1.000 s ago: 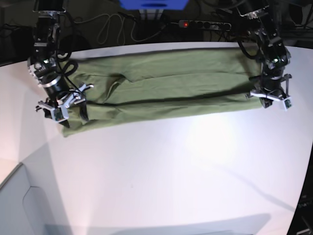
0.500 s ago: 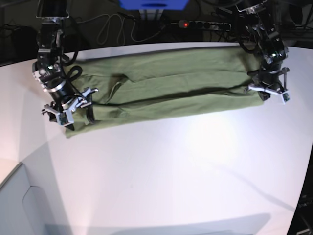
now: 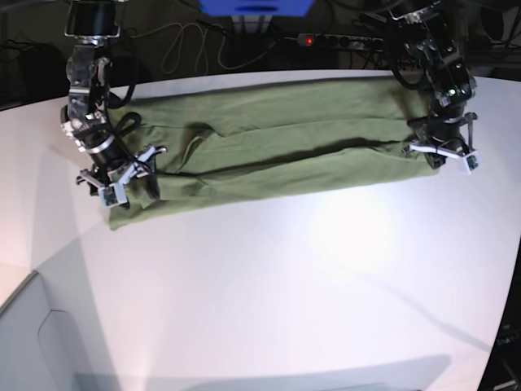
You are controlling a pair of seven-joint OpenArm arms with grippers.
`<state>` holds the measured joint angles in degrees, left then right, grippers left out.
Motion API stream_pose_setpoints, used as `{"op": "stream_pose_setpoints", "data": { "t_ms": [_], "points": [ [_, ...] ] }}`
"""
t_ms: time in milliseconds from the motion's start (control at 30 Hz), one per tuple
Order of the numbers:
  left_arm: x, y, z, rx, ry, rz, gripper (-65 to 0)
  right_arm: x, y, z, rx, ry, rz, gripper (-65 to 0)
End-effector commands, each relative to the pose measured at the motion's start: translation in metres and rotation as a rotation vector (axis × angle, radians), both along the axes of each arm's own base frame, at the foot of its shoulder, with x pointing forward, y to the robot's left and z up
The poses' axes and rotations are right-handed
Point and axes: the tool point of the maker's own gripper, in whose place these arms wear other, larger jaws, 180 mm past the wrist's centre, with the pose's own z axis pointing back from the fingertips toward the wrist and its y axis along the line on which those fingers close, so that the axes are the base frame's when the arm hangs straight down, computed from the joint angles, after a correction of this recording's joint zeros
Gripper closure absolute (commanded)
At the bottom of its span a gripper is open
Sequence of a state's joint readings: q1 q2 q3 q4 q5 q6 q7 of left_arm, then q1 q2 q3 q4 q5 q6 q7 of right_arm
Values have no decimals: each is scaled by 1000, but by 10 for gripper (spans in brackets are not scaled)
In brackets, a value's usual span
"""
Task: Fold the T-shirt properly
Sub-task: 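Adjust both grippers along the folded strip's ends, pressing it flat, then grasp the strip's ends with both grippers, right gripper repositioning on its end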
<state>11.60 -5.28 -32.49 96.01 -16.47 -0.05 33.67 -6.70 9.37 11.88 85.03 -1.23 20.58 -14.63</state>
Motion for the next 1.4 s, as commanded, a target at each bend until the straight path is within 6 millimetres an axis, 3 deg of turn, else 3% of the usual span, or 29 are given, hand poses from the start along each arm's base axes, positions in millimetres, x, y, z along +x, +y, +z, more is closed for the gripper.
{"op": "stream_pose_setpoints", "data": {
  "t_ms": [0, 200, 533, 700, 1300, 1367],
  "points": [
    [2, 3, 9, 18, -30, 3, 0, 9, -3, 16, 11, -59, 1, -276],
    [2, 2, 9, 15, -30, 0, 0, 8, -5, 18, 6, -64, -2, 0],
    [1, 2, 8, 13, -28, 3, 0, -25, -5, 31, -20, -81, 6, -1],
    [1, 3, 8, 16, -28, 3, 0, -31, -8, 33, -28, -83, 0, -1],
    [-14, 4, -1, 20, 12, 2, 0, -60, -14, 7, -57, 19, 18, -2],
    [-14, 5, 1, 26, 1, 3, 0, -63, -16, 1, -56, 35, 14, -25]
  ]
}}
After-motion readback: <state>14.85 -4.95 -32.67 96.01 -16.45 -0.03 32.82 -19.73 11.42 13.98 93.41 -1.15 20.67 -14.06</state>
